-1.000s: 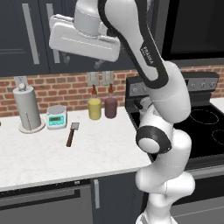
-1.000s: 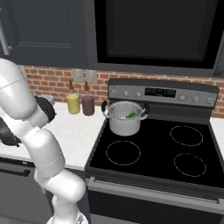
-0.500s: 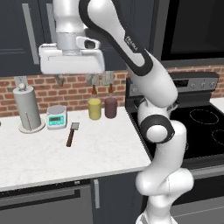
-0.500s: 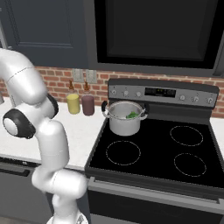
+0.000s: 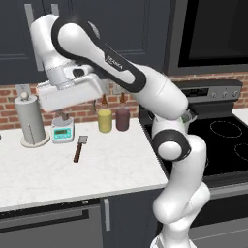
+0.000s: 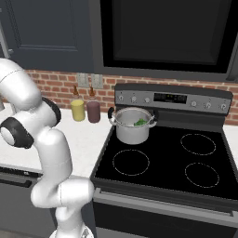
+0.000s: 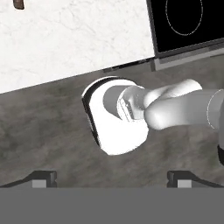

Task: Put the eggplant and broccoli in the pot. Retrieve the spatula and lightly stir the vegetables in the pot.

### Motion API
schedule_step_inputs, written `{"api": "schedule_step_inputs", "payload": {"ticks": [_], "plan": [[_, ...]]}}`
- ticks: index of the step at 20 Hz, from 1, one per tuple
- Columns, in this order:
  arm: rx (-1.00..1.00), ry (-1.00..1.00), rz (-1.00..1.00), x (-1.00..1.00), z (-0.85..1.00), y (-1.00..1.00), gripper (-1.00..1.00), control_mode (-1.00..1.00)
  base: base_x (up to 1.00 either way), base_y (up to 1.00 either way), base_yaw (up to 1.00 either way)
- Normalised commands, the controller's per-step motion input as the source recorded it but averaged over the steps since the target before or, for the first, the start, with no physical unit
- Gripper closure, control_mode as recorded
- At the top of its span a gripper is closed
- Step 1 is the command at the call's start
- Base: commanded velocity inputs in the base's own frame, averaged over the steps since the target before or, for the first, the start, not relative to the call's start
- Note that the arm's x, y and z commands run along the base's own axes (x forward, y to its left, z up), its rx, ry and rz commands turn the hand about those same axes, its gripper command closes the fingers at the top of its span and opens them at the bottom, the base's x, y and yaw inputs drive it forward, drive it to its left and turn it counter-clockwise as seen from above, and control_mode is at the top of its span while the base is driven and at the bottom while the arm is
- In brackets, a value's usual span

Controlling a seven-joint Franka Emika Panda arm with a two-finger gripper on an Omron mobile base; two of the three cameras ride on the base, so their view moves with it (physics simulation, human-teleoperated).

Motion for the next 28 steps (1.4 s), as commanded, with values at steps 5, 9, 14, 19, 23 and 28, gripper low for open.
{"api": "schedule_step_inputs", "payload": {"ticks": [5,9,14,19,23,28], "plan": [[0.11,-0.05,-0.01,-0.57,-1.0,-0.77,-1.0,-1.0,0.0,0.0,0.0],[0.1,-0.01,0.05,-0.6,-1.0,-0.86,-1.0,-1.0,0.0,0.0,0.0],[0.14,0.05,0.18,-0.1,-0.89,-0.62,-1.0,-1.0,0.0,0.0,0.0],[0.04,0.28,0.41,0.57,-0.38,0.06,-1.0,-1.0,0.0,0.0,0.0],[0.0,0.36,0.59,0.56,-0.27,0.41,-1.0,-1.0,0.0,0.0,0.0],[-0.1,0.3,0.61,0.33,-0.22,0.45,-1.0,-1.0,0.0,0.0,0.0]]}}
